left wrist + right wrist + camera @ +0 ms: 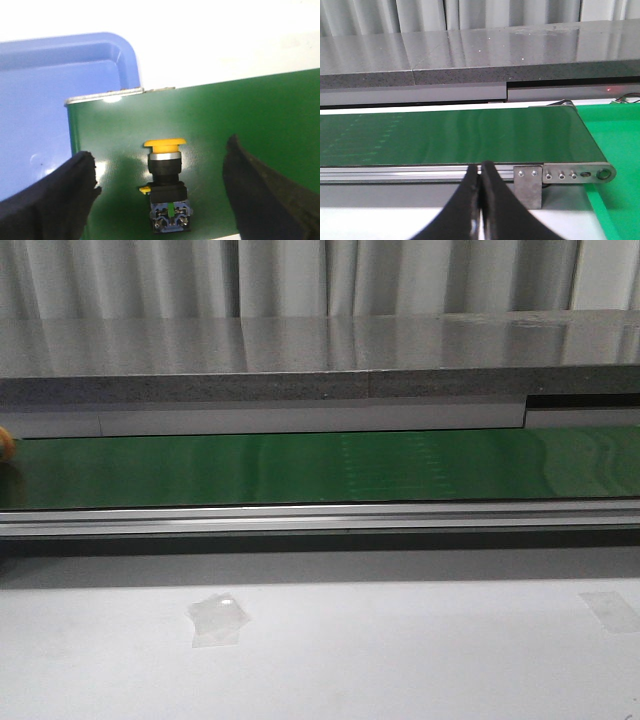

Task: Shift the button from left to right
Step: 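Carry the button onto the conveyor belt and open the left gripper, then let the conveyor carry the button toward the right gripper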

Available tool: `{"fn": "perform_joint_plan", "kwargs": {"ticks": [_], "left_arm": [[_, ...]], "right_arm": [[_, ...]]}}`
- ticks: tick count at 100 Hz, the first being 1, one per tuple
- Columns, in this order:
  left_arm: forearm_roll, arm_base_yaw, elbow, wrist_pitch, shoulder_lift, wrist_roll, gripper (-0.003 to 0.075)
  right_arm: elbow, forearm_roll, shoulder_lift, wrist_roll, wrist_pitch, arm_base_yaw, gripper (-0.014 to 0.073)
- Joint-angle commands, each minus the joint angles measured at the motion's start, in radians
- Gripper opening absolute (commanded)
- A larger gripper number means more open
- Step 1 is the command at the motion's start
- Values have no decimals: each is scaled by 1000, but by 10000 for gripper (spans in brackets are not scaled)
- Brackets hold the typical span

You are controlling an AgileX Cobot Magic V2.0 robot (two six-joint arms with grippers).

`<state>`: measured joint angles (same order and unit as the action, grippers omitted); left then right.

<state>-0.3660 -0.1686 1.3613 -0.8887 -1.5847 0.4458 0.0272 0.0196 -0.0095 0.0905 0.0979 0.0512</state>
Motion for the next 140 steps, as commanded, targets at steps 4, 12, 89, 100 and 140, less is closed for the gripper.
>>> {"fn": "perform_joint_plan", "kwargs": {"ticks": [4,12,89,100,140], "left_arm": [[-110,6,-7,90,146,67,516],[-178,16,-65,160,224,128,516],[-231,286,-857,855,1011,183,515],[-233,286,-893,849,1115,183,515],[-224,279,-987,850,1320,183,512]], "right_arm": [[-15,5,-20,-5,-82,5,-68],[-15,5,-20,-5,-82,5,-68],[-15,5,-20,-5,-82,5,-68],[-15,5,-20,-5,-82,5,-68],[-15,5,-20,-5,-82,5,-68]]}}
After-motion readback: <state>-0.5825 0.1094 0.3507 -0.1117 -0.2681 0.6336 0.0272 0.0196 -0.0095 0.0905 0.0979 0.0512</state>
